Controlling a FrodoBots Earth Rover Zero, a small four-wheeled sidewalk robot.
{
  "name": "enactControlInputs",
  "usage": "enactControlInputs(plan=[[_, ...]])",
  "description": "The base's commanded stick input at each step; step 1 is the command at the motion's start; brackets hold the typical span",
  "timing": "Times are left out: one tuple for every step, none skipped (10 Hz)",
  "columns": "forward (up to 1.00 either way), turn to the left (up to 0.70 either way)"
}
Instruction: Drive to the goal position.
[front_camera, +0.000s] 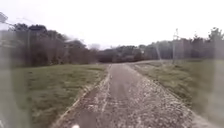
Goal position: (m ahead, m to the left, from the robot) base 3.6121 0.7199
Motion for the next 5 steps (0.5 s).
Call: enactControlInputs(plan=[[0.70, 0.00], [0.70, 0.00], [0.70, 0.00], [0.70, 0.00], [0.70, 0.00]])
